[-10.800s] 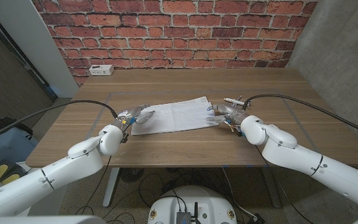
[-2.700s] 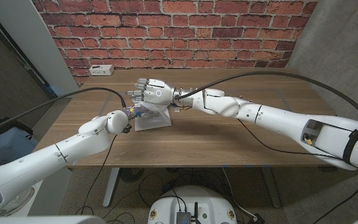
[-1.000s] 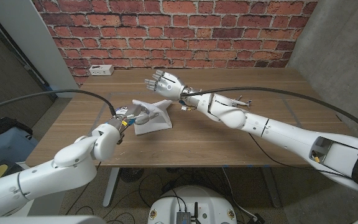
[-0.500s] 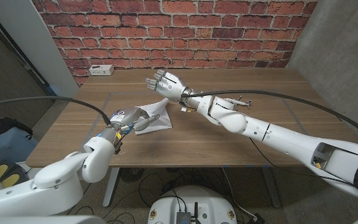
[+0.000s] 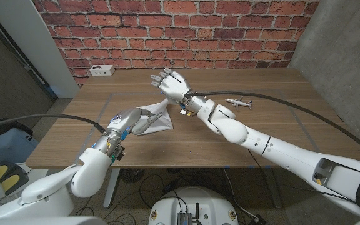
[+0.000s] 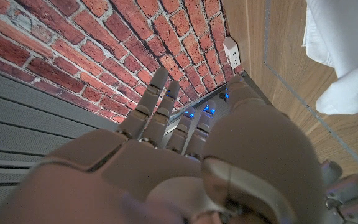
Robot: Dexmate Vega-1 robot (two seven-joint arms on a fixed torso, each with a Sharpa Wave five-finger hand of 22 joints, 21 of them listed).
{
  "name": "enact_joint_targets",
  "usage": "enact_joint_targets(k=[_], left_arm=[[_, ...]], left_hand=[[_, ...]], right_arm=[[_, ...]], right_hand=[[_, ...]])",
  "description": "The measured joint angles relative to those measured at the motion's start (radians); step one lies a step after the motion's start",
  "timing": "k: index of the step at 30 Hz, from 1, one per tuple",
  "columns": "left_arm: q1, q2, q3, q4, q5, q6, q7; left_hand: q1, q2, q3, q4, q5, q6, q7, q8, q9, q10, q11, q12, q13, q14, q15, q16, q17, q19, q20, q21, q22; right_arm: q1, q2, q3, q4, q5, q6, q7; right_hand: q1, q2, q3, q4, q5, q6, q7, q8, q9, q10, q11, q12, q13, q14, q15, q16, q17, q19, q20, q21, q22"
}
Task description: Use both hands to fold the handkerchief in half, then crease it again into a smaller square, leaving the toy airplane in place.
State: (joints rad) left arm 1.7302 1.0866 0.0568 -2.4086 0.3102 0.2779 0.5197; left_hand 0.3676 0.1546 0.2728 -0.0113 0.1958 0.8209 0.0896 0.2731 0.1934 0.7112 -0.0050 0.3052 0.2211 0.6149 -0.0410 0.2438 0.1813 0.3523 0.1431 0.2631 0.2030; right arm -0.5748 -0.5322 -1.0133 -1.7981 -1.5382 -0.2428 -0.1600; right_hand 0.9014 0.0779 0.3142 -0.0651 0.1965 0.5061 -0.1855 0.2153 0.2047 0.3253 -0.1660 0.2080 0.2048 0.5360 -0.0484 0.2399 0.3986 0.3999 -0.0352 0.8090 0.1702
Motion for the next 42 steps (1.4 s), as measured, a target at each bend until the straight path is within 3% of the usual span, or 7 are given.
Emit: enact_joint_targets(k=[11, 14, 19, 22, 33, 42], left_arm=[[0.044, -0.212, -0.038, 0.125, 0.011, -0.331, 0.069], [0.048, -0.272, -0.04, 0.161, 0.017, -0.412, 0.091], [0.049, -0.323, -0.041, 0.2, 0.008, -0.537, 0.109], [0.039, -0.389, -0.04, 0.263, -0.014, -0.636, 0.112], [0.0, -0.498, -0.023, 0.402, -0.15, -0.913, 0.051], [-0.044, -0.561, 0.009, 0.517, -0.354, -1.112, -0.088]], left_hand=[[0.029, 0.029, 0.044, -0.018, -0.004, -0.016, -0.002, -0.012, 0.0, -0.02, 0.002, -0.013, 0.005, 0.011, 0.011, -0.004, 0.003, 0.018, 0.0, 0.012, 0.004], [0.04, 0.026, 0.059, -0.025, -0.004, -0.034, -0.009, -0.023, 0.0, -0.04, -0.003, -0.024, 0.005, 0.011, 0.011, -0.008, 0.003, 0.018, 0.0, 0.015, 0.004], [0.05, 0.016, 0.073, -0.03, -0.004, -0.066, -0.02, -0.043, 0.0, -0.072, -0.007, -0.04, 0.007, 0.011, 0.011, -0.015, 0.003, 0.017, 0.0, 0.015, 0.009], [0.05, 0.016, 0.081, -0.03, -0.004, -0.079, -0.022, -0.048, 0.0, -0.081, -0.007, -0.043, 0.009, 0.011, 0.011, -0.015, 0.003, 0.012, 0.005, 0.015, 0.009], [0.05, 0.015, 0.09, -0.03, -0.004, -0.123, -0.035, -0.066, 0.0, -0.106, -0.007, -0.055, 0.009, 0.005, 0.017, -0.023, 0.007, 0.003, 0.014, 0.015, 0.009], [0.043, 0.009, 0.093, -0.027, -0.008, -0.129, -0.032, -0.07, 0.0, -0.11, -0.004, -0.062, 0.011, 0.002, 0.02, -0.031, 0.007, -0.003, 0.02, 0.015, 0.014]], right_arm=[[-0.074, 0.051, 0.037, -0.016, 0.145, -0.045, -0.005], [-0.088, 0.063, 0.044, -0.019, 0.188, -0.05, -0.007], [-0.104, 0.078, 0.052, -0.023, 0.235, -0.053, -0.004], [-0.114, 0.089, 0.057, -0.027, 0.306, -0.055, 0.015], [-0.122, 0.113, 0.054, -0.033, 0.418, -0.065, 0.071], [-0.116, 0.128, 0.042, -0.048, 0.506, -0.075, 0.146]], right_hand=[[-0.028, 0.001, -0.004, 0.005, 0.0, 0.032, 0.014, 0.01, -0.005, 0.034, 0.012, 0.007, 0.0, -0.004, -0.004, 0.0, 0.0, -0.005, 0.016, -0.014, 0.0], [-0.031, 0.004, -0.004, 0.005, 0.0, 0.039, 0.018, 0.012, -0.005, 0.034, 0.012, 0.007, 0.0, -0.005, -0.003, 0.0, 0.0, -0.005, 0.016, -0.016, 0.0], [-0.042, 0.008, 0.0, 0.008, 0.0, 0.052, 0.019, 0.012, -0.005, 0.041, 0.02, 0.007, 0.0, -0.008, 0.0, -0.005, 0.001, -0.011, 0.021, -0.019, 0.0], [-0.045, 0.011, 0.0, 0.008, 0.0, 0.055, 0.023, 0.012, -0.005, 0.049, 0.027, 0.007, 0.0, -0.019, 0.0, -0.008, 0.003, -0.015, 0.026, -0.023, 0.0], [-0.078, 0.006, -0.011, 0.019, 0.0, 0.064, 0.032, 0.012, -0.01, 0.044, 0.034, 0.002, 0.0, -0.052, 0.0, -0.008, 0.016, -0.031, 0.052, -0.04, 0.0], [-0.137, -0.003, -0.04, 0.032, -0.008, 0.06, 0.054, -0.002, -0.007, 0.002, 0.068, -0.016, 0.002, -0.13, 0.004, -0.008, 0.031, -0.084, 0.084, -0.071, 0.005]])
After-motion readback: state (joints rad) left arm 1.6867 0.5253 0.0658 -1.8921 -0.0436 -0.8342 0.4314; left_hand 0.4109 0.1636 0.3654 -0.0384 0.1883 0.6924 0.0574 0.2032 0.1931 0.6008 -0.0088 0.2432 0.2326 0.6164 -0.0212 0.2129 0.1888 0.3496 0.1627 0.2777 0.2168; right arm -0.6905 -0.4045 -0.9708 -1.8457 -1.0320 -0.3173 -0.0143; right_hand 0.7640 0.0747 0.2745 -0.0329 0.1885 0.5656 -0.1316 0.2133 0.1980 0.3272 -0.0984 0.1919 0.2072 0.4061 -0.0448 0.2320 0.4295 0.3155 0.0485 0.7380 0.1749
